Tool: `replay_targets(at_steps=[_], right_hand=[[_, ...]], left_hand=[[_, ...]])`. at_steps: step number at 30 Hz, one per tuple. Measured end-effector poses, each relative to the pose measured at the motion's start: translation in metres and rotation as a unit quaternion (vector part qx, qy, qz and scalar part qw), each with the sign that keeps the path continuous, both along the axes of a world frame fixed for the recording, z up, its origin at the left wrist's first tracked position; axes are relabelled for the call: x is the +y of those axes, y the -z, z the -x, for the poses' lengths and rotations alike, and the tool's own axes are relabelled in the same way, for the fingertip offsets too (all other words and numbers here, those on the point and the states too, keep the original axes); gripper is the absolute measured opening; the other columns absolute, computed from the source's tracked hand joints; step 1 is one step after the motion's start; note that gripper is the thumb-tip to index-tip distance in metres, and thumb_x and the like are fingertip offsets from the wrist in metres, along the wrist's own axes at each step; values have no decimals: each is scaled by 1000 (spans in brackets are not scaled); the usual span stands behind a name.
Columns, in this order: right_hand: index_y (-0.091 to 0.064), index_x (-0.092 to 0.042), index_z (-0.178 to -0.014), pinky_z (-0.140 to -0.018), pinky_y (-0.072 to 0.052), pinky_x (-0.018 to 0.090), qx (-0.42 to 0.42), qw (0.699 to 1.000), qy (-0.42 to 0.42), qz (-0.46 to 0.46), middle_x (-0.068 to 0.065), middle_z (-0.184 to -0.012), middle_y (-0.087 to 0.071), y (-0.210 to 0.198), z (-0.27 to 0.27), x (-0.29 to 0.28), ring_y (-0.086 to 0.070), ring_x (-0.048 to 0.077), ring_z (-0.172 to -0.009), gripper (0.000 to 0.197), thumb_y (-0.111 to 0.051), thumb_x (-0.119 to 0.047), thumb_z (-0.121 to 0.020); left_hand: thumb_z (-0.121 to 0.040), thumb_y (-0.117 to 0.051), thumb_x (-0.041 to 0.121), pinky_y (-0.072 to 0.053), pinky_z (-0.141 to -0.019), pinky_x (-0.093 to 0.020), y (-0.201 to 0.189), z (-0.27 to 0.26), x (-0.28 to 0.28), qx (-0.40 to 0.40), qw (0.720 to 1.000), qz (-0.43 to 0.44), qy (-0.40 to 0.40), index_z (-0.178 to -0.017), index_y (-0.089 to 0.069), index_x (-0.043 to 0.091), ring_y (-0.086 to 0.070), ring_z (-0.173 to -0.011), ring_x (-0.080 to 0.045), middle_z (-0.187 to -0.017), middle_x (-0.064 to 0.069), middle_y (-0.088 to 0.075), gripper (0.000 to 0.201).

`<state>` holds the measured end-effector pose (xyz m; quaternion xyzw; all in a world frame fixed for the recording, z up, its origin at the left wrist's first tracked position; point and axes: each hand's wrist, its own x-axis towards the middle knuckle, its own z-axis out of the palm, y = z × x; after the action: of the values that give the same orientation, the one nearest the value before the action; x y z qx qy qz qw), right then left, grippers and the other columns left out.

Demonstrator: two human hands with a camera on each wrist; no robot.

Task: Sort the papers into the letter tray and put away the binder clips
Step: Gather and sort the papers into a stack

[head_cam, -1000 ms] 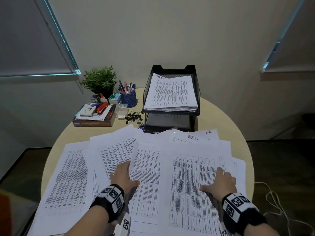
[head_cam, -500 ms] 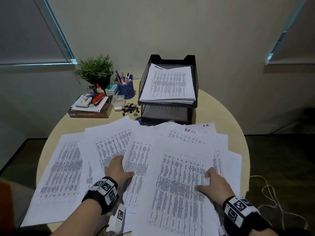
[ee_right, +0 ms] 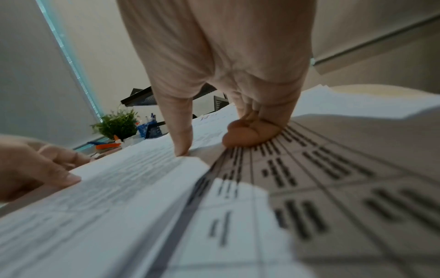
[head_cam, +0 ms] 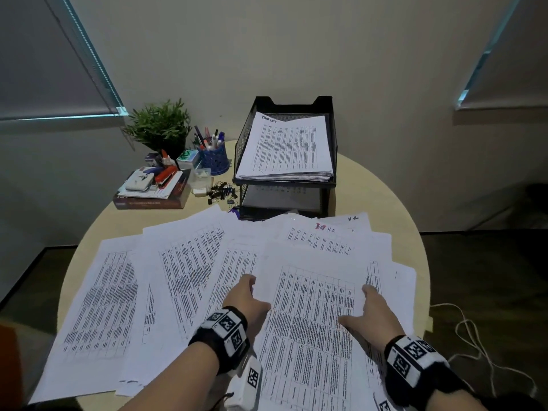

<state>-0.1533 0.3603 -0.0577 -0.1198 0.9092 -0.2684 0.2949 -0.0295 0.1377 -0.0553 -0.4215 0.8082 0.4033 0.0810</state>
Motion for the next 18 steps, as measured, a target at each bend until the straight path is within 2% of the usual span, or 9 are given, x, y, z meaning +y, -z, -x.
replay_targets(at_steps=[1, 2, 3, 5, 7, 10, 13, 17, 18], right_hand=[[-24, -14, -144, -94, -43, 34, -3, 1000, 3, 2, 9, -135, -46, 2, 1, 1, -51, 25, -119, 87, -74, -36, -76], [-29, -15, -138, -83, -46, 32, -7, 1000, 2, 5, 6, -116, -54, 4, 1, 3, -56, 23, -104, 77, -72, -35, -78], [-33, -16, -133, -70, -45, 29, -9, 1000, 2, 8, 1, -95, -55, 5, 2, 4, -57, 19, -87, 67, -70, -33, -80], [-36, -17, -125, -55, -36, 24, -13, 1000, 8, 19, -3, -73, -46, 5, 4, 7, -49, 13, -64, 55, -68, -30, -82], [-37, -16, -122, -53, -34, 25, -19, 999, 22, 29, -1, -67, -46, 6, 6, 8, -46, 14, -58, 52, -68, -28, -82], [-35, -17, -121, -53, -36, 26, -19, 999, 27, 26, 0, -66, -47, 5, 5, 8, -48, 15, -58, 53, -68, -27, -81], [-35, -20, -124, -56, -37, 23, -3, 1000, 4, 12, -5, -74, -45, 4, 4, 8, -51, 15, -69, 54, -66, -30, -81], [-40, -24, -127, -75, -40, 26, 2, 999, -37, 23, -2, -109, -53, 2, 5, 11, -52, 16, -91, 50, -65, -26, -84], [-43, -23, -126, -75, -40, 26, -13, 999, -35, 35, -1, -111, -56, 2, 7, 11, -52, 17, -90, 48, -65, -23, -84]], left_hand=[[-79, -66, 15, -51, -78, -30, 1, -1, -3, 12, 1000, -9, -3, -115, -54, 9, -61, -95, -24, -105, -7, -62, 39], [-79, -65, 13, -53, -77, -32, 3, -3, -6, 24, 1000, -10, -2, -103, -60, 7, -63, -89, -26, -94, -7, -65, 25], [-80, -64, 11, -54, -76, -31, 4, -4, -9, 33, 999, -5, 1, -94, -63, 7, -65, -87, -27, -87, -5, -67, 15], [-82, -62, 9, -50, -69, -25, 3, -7, -16, 43, 999, 1, 1, -90, -66, 13, -64, -82, -23, -84, -3, -68, 10], [-84, -60, 8, -46, -69, -24, 2, -10, -27, 46, 999, 9, -17, -96, -68, 13, -62, -82, -22, -86, -5, -68, 16], [-85, -58, 4, -46, -77, -29, 3, -19, -51, 32, 997, 26, -58, -106, -68, 7, -61, -89, -27, -95, -11, -68, 23], [-85, -55, 1, -47, -83, -33, 9, -33, -72, 16, 995, 30, -97, -111, -65, 3, -59, -91, -28, -101, -15, -67, 28], [-84, -57, 1, -44, -78, -30, 12, -44, -79, 23, 991, 34, -127, -110, -64, 3, -56, -87, -26, -102, -16, -67, 28], [-83, -58, 3, -45, -76, -30, 11, -45, -76, 34, 990, 32, -132, -107, -65, 4, -57, -86, -26, -99, -15, -67, 25]])
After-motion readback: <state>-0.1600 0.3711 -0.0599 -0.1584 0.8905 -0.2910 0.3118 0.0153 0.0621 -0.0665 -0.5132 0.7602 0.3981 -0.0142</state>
